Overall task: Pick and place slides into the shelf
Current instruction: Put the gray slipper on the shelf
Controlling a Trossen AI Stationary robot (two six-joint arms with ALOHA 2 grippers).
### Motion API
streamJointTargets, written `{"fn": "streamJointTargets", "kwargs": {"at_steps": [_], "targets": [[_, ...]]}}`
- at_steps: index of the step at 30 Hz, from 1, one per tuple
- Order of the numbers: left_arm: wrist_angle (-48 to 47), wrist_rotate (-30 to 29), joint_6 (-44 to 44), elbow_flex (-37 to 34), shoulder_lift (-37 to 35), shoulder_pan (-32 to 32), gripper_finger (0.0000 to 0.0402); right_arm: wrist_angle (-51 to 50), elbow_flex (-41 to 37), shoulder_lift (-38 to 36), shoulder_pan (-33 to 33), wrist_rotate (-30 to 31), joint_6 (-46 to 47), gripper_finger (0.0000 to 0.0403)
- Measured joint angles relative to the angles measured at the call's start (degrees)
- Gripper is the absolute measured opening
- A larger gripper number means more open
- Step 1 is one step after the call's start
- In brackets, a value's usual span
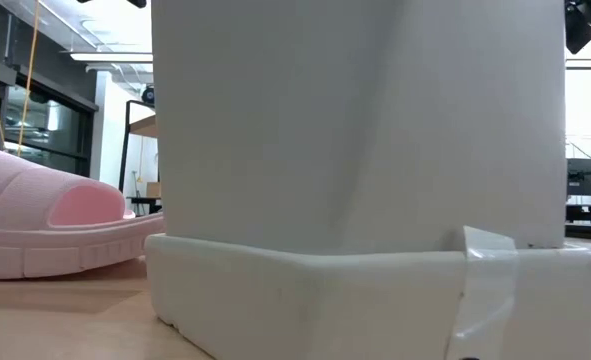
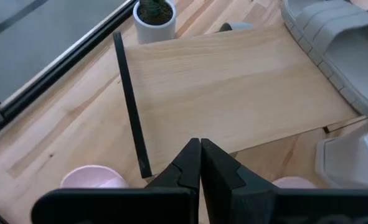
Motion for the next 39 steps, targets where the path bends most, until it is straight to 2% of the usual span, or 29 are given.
{"fn": "streamJointTargets", "kwargs": {"at_steps": [6,12,15,21,24,27,35,39], "targets": [[0.0,0.0,2.15,0.0,0.0,0.0,0.0001,8.68,0.0,-0.27,0.02,6.44,1.08,0.024],[0.07,0.0,2.11,0.0,0.0,0.01,0.0001,15.19,0.76,-3.52,0.45,23.14,-1.29,0.024],[0.93,0.0,2.03,0.0,0.0,0.02,0.0001,15.25,0.85,-5.12,0.81,25.89,-7.88,0.024],[2.27,0.0,1.88,0.0,0.21,0.02,0.0001,14.29,0.85,-6.24,-1.42,27.47,-8.5,0.024],[2.23,-0.23,1.88,0.0,0.44,0.0,0.0001,14.18,0.85,-6.32,-2.69,27.47,-13.46,0.024],[2.23,-3.05,1.87,0.0,0.33,0.0,0.0001,14.1,0.85,-6.25,-3.92,27.48,-15.63,0.024],[2.25,-15.83,1.99,0.0,0.37,0.02,0.0001,11.32,0.83,-4.36,-10.73,28.39,-5.45,0.024],[2.23,-19.21,3.97,0.0,0.37,0.02,0.0001,10.81,0.83,-0.13,-14.38,21.71,0.92,0.024]]}}
